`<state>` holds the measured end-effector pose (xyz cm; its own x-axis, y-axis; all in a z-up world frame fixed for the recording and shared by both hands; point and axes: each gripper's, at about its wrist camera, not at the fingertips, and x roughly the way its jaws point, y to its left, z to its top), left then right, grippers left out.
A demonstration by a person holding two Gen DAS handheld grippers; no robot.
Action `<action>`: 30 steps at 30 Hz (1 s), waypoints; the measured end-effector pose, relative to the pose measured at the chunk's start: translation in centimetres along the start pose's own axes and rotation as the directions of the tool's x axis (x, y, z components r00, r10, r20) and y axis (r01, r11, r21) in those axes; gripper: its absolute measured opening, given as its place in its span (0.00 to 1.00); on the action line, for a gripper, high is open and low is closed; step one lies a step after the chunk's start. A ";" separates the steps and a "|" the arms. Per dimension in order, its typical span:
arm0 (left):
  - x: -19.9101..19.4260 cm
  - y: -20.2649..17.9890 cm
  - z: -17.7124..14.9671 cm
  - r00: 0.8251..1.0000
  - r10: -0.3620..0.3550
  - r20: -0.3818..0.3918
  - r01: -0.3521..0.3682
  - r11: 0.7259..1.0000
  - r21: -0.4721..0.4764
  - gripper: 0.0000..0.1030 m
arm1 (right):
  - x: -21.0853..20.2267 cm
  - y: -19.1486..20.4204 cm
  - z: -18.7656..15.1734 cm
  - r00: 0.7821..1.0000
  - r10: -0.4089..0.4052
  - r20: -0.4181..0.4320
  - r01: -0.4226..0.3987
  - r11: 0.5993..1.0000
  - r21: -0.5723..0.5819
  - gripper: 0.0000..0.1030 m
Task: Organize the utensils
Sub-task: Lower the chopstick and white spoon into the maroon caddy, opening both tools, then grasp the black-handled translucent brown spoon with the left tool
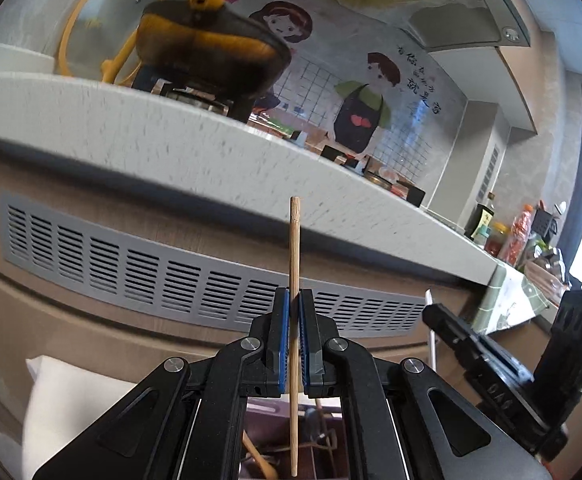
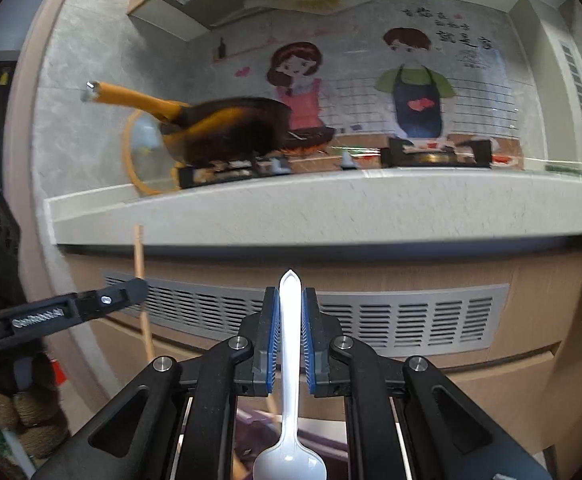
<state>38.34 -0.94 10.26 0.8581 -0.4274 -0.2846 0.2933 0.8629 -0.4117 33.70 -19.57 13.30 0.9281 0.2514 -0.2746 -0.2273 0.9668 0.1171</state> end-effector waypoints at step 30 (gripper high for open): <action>-7.8 3.5 -13.9 0.932 0.203 -0.299 -0.215 0.976 -0.008 0.29 | -6.4 0.7 -17.2 0.830 0.102 -0.549 -0.029 0.990 0.141 0.24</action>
<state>26.87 1.66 -0.97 0.7335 -0.3038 -0.6081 0.0981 0.9325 -0.3475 22.50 -19.72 -1.29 0.5848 0.3329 -0.7397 -0.2097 0.9429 0.2586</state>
